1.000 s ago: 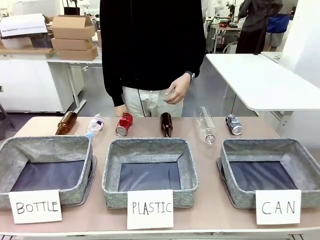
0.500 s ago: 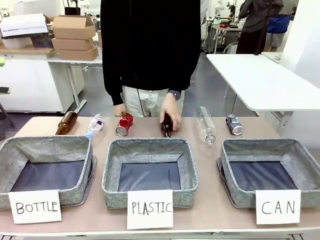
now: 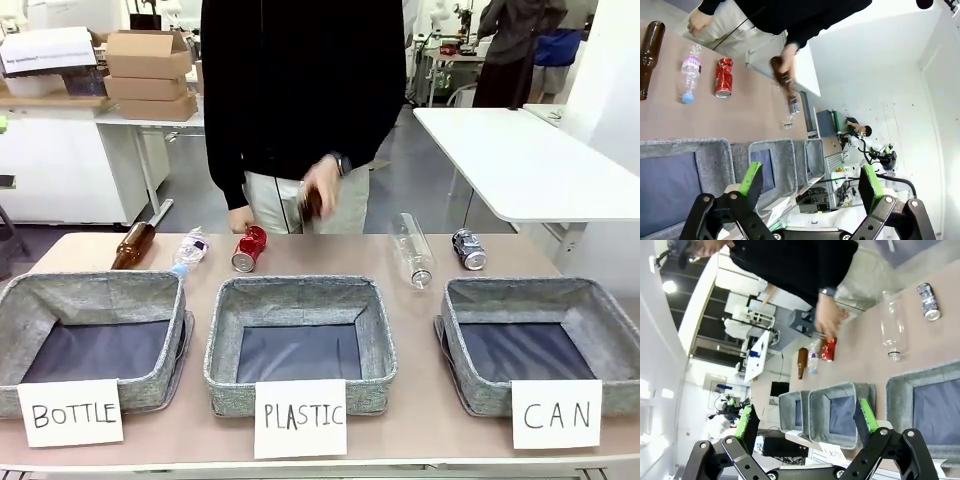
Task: Sort the can waste into the basket.
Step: Pick up the can waste from the table and place it in the right Fabric basket.
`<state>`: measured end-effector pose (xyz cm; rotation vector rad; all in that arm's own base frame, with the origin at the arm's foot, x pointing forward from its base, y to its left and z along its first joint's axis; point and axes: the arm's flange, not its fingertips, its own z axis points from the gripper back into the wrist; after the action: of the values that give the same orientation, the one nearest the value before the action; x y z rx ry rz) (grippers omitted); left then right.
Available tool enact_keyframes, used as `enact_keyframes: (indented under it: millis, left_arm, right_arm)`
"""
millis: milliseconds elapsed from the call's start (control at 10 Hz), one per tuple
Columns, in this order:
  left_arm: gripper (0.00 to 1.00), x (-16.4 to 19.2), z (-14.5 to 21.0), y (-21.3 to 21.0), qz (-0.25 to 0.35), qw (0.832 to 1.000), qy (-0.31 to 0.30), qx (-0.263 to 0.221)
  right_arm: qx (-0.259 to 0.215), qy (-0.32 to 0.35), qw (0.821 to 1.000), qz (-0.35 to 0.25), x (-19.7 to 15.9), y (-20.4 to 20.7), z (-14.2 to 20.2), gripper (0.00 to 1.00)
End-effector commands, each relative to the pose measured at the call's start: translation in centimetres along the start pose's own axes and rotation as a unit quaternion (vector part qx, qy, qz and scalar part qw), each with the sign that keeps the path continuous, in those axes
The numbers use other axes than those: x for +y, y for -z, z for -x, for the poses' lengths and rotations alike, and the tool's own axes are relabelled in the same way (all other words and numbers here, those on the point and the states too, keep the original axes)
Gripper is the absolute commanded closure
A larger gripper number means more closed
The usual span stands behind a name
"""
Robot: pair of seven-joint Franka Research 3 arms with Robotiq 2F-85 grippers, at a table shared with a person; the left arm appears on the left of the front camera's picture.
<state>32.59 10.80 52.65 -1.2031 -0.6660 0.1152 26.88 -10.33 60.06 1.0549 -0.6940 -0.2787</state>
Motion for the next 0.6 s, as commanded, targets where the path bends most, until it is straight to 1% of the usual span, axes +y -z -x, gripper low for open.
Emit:
enact_keyframes:
  millis: [0,100,200,300,400,500]
  left_arm:
    - [0.0,0.0,-0.3,0.2,0.012,1.0,0.012,-0.003]
    - [0.0,0.0,-0.3,0.2,0.012,1.0,0.012,-0.003]
    - [0.0,0.0,0.0,0.1,0.0,1.0,0.0,0.0]
    - [0.0,-2.7,-0.1,0.9,-0.12,0.986,0.106,0.035]
    - [0.0,-5.0,-1.3,3.9,-0.151,0.97,0.174,0.077]
    - [0.0,-6.3,-2.8,7.8,-0.206,0.947,0.226,0.098]
  right_arm:
    - [0.069,-0.017,0.997,0.023,0.7,1.4,-0.3,0.0]
    - [0.0,0.0,1.0,0.0,0.0,0.0,0.0,0.0]
    - [0.0,0.0,1.0,0.0,0.0,0.0,0.0,0.0]
    - [0.0,0.0,1.0,0.0,0.0,0.0,0.0,0.0]
    - [0.0,0.0,1.0,0.0,0.0,0.0,0.0,0.0]
    - [0.0,0.0,1.0,0.0,0.0,0.0,0.0,0.0]
